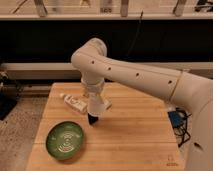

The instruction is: Place the ceramic cup over the eraser

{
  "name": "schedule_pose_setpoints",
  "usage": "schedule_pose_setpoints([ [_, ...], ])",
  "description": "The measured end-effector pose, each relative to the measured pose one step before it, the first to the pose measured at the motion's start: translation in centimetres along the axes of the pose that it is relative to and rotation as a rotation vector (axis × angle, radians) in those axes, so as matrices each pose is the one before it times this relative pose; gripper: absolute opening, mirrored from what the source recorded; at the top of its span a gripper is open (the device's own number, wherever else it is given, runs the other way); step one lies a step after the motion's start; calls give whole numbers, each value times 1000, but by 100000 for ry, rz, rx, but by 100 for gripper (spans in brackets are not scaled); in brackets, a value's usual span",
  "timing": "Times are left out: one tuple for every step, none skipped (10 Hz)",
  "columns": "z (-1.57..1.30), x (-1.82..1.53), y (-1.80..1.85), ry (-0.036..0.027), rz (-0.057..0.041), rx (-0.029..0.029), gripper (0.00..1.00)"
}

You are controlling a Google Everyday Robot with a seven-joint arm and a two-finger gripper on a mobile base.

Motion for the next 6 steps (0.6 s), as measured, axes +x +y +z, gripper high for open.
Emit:
schedule_pose_setpoints([
  [265,-285,28,-529,-602,-285,0],
  [326,-517,-161,-1089,-729,367,0],
  [197,-320,-89,-691,-410,225,0],
  [161,-330,-126,-625,-434,335,0],
  [154,-332,-155,-560,-447,88,0],
  [122,-170,-149,-300,-171,226,0],
])
